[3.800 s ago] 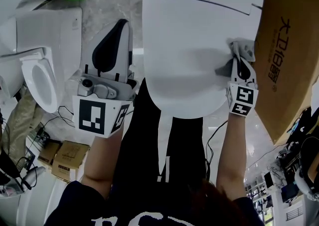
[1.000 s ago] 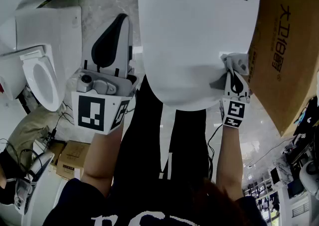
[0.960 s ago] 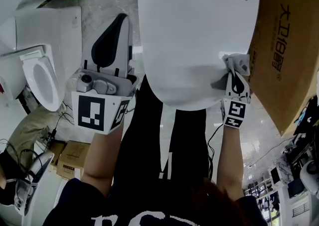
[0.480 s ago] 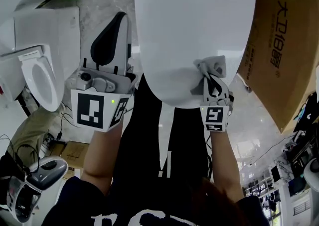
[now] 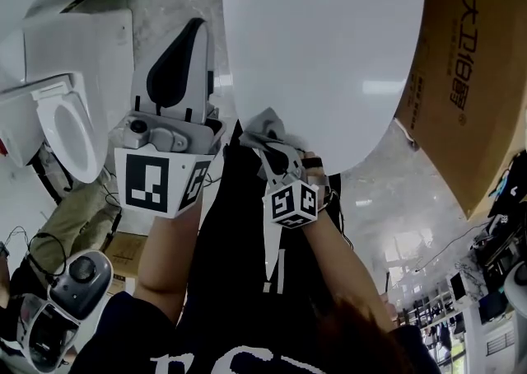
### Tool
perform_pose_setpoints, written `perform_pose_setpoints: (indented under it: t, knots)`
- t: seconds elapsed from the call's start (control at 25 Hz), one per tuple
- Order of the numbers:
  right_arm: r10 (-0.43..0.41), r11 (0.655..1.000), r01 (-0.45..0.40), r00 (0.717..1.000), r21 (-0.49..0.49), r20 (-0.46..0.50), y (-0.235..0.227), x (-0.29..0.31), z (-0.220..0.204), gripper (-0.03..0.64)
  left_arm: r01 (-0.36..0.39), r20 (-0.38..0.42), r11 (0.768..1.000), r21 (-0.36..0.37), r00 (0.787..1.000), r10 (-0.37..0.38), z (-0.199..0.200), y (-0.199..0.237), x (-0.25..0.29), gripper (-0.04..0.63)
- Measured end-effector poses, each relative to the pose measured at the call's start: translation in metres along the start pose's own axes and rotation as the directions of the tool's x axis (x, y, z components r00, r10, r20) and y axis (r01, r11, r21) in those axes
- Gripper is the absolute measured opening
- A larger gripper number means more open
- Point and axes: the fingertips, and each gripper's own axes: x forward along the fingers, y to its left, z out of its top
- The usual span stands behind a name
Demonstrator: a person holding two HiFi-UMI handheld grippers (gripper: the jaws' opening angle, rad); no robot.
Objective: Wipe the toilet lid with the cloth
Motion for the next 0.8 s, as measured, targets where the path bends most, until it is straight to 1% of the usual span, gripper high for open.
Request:
perform_pose_setpoints:
  t: [0.12,0.24,0.36,0.52,0.68,0.8]
  knots:
    - [0.049,0.998,-0.050,0.999,-0.045,-0.012,0.013,0.003,-0.002,0.025,0.005,0.002,1.000,-0.001,1.000,-0.005,-0.001,-0.003,0.002,0.021]
    - [0.030,0.998,-0.031,0.999,-0.058,-0.011,0.007,-0.007,-0.011,0.025,0.012,-0.001,1.000,-0.002,1.000,-0.012,-0.003,-0.008,0.003,0.021]
    - [-0.036,0.999,0.036,0.999,-0.034,-0.015,-0.013,-0.030,-0.035,0.025,0.019,-0.001,1.000,-0.007,1.000,-0.019,-0.002,-0.013,0.006,0.021]
    - [-0.135,0.991,0.135,0.989,-0.001,-0.061,-0.048,-0.067,-0.078,0.025,0.026,0.005,1.000,-0.006,1.000,-0.026,-0.001,-0.017,0.007,0.021]
    - [-0.241,0.969,0.245,0.965,0.029,-0.107,-0.086,-0.104,-0.114,0.025,0.036,0.002,0.999,0.000,0.999,-0.036,0.001,-0.024,0.008,0.021]
    - [-0.327,0.938,0.339,0.934,0.067,-0.143,-0.116,-0.127,-0.135,0.025,0.042,0.007,0.999,0.005,0.999,-0.042,0.003,-0.028,0.009,0.021]
